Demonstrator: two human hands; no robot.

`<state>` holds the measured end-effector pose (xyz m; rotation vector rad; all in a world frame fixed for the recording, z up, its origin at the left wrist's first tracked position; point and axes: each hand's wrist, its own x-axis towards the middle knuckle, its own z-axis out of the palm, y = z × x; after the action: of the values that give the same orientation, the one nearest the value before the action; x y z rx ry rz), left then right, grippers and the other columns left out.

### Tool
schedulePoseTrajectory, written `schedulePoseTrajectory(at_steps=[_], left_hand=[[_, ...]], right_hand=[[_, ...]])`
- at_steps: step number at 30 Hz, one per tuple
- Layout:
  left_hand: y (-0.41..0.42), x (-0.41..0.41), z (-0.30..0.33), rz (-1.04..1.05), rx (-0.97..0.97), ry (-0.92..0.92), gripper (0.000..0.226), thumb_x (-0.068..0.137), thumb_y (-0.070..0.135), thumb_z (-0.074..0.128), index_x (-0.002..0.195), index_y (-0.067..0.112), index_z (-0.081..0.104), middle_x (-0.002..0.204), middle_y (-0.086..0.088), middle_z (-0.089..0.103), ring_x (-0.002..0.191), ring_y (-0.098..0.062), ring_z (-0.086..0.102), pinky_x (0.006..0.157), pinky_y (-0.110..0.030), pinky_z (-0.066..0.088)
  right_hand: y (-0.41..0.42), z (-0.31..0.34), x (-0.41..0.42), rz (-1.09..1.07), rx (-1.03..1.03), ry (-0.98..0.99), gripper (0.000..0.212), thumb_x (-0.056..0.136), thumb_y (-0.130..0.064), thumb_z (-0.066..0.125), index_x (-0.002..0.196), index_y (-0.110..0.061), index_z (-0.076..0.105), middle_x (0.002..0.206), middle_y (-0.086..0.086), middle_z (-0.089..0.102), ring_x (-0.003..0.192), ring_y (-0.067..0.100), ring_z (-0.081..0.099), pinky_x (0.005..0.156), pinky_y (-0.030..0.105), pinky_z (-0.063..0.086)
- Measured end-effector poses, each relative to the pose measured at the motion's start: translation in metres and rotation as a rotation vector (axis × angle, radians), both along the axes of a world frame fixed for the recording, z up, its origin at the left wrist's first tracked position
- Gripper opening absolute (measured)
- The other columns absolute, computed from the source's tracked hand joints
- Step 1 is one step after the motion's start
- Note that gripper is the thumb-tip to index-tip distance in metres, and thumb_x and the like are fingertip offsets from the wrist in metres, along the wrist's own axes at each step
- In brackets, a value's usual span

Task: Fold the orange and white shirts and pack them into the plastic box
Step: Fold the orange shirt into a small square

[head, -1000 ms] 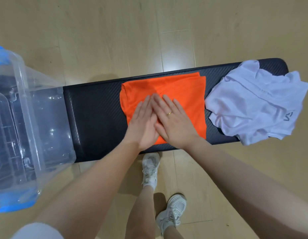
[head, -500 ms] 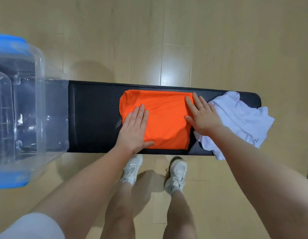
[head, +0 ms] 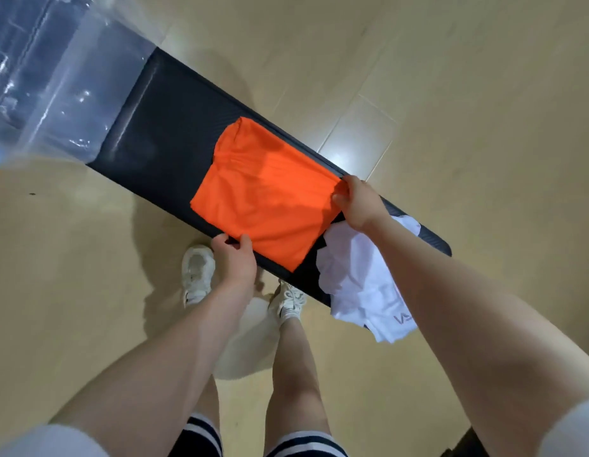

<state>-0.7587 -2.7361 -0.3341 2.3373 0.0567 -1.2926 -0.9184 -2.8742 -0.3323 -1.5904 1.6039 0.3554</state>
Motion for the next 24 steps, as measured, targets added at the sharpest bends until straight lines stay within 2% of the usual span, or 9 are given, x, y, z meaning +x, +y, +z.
schedulePoseTrajectory(at_steps=[2, 4, 7, 11, 14, 16, 19, 22, 24], left_hand=[[0.004, -0.020, -0.003, 0.176, -0.047, 0.063, 0.022, 0.094, 0.028, 0.048, 0.100, 0.007, 0.051, 0.086, -0.004, 0.055, 0.080, -0.023, 0.053, 0.067, -0.032, 0.045], [0.008, -0.035, -0.004, 0.236, -0.023, 0.115, 0.027, 0.093, 0.033, 0.050, 0.096, 0.007, 0.056, 0.083, -0.004, 0.059, 0.075, -0.020, 0.054, 0.066, -0.029, 0.042], [0.005, -0.054, -0.001, 0.389, 0.000, 0.327, 0.023, 0.090, 0.037, 0.055, 0.083, 0.015, 0.055, 0.083, -0.003, 0.057, 0.073, -0.018, 0.054, 0.064, -0.028, 0.044], [0.004, -0.063, -0.001, 0.504, -0.064, 0.454, 0.017, 0.090, 0.031, 0.058, 0.098, 0.016, 0.054, 0.102, -0.006, 0.062, 0.092, -0.019, 0.060, 0.078, -0.028, 0.046], [0.008, -0.061, 0.006, 0.593, -0.092, 0.505, 0.017, 0.091, 0.026, 0.058, 0.101, 0.014, 0.054, 0.094, -0.004, 0.062, 0.087, -0.017, 0.062, 0.069, -0.026, 0.051], [0.010, -0.060, 0.017, 0.605, -0.098, 0.515, 0.013, 0.091, 0.024, 0.058, 0.093, 0.011, 0.057, 0.087, -0.005, 0.062, 0.076, -0.015, 0.060, 0.060, -0.022, 0.052], [0.009, -0.055, 0.038, 0.600, -0.104, 0.446, 0.017, 0.089, 0.023, 0.062, 0.083, 0.008, 0.057, 0.075, -0.006, 0.061, 0.060, -0.012, 0.058, 0.046, -0.016, 0.049], [0.003, -0.041, 0.057, 0.497, -0.137, 0.314, 0.020, 0.088, 0.023, 0.062, 0.096, 0.007, 0.053, 0.069, -0.005, 0.060, 0.044, -0.008, 0.055, 0.042, -0.017, 0.043], [0.001, -0.027, 0.064, 0.440, -0.171, 0.237, 0.019, 0.090, 0.020, 0.058, 0.105, 0.016, 0.046, 0.078, -0.006, 0.061, 0.047, -0.011, 0.054, 0.043, -0.019, 0.040]], right_hand=[[0.002, -0.006, -0.002, -0.048, -0.005, -0.023, 0.040, 0.092, -0.021, 0.050, 0.128, -0.005, 0.044, 0.127, 0.018, 0.051, 0.114, 0.032, 0.050, 0.087, 0.030, 0.037], [0.004, -0.010, -0.004, -0.099, -0.021, -0.054, 0.039, 0.090, -0.022, 0.054, 0.123, -0.004, 0.046, 0.123, 0.017, 0.053, 0.110, 0.031, 0.052, 0.081, 0.027, 0.034], [0.006, -0.012, -0.003, -0.170, -0.032, -0.099, 0.035, 0.088, -0.024, 0.057, 0.116, -0.003, 0.048, 0.110, 0.011, 0.056, 0.097, 0.027, 0.052, 0.076, 0.027, 0.033], [0.008, -0.013, 0.001, -0.317, 0.008, -0.201, 0.020, 0.085, -0.022, 0.061, 0.092, -0.013, 0.045, 0.090, 0.003, 0.053, 0.087, 0.026, 0.054, 0.080, 0.040, 0.047], [0.010, -0.008, -0.001, -0.427, 0.008, -0.257, 0.019, 0.079, -0.018, 0.060, 0.079, -0.023, 0.041, 0.080, 0.001, 0.052, 0.082, 0.030, 0.057, 0.078, 0.049, 0.052], [0.011, 0.002, -0.005, -0.494, 0.006, -0.293, 0.021, 0.076, -0.016, 0.058, 0.079, -0.024, 0.039, 0.082, 0.004, 0.051, 0.076, 0.028, 0.053, 0.067, 0.043, 0.047], [0.011, 0.020, -0.009, -0.490, -0.008, -0.346, 0.025, 0.078, -0.014, 0.058, 0.093, -0.020, 0.040, 0.080, 0.005, 0.049, 0.069, 0.025, 0.048, 0.056, 0.031, 0.038], [0.004, 0.040, -0.001, -0.408, -0.018, -0.413, 0.017, 0.081, -0.013, 0.055, 0.093, -0.019, 0.044, 0.063, 0.001, 0.047, 0.054, 0.020, 0.044, 0.050, 0.026, 0.036], [-0.005, 0.052, 0.012, -0.347, -0.017, -0.427, 0.011, 0.084, -0.009, 0.052, 0.084, -0.019, 0.050, 0.056, 0.000, 0.047, 0.039, 0.010, 0.044, 0.044, 0.021, 0.037]])
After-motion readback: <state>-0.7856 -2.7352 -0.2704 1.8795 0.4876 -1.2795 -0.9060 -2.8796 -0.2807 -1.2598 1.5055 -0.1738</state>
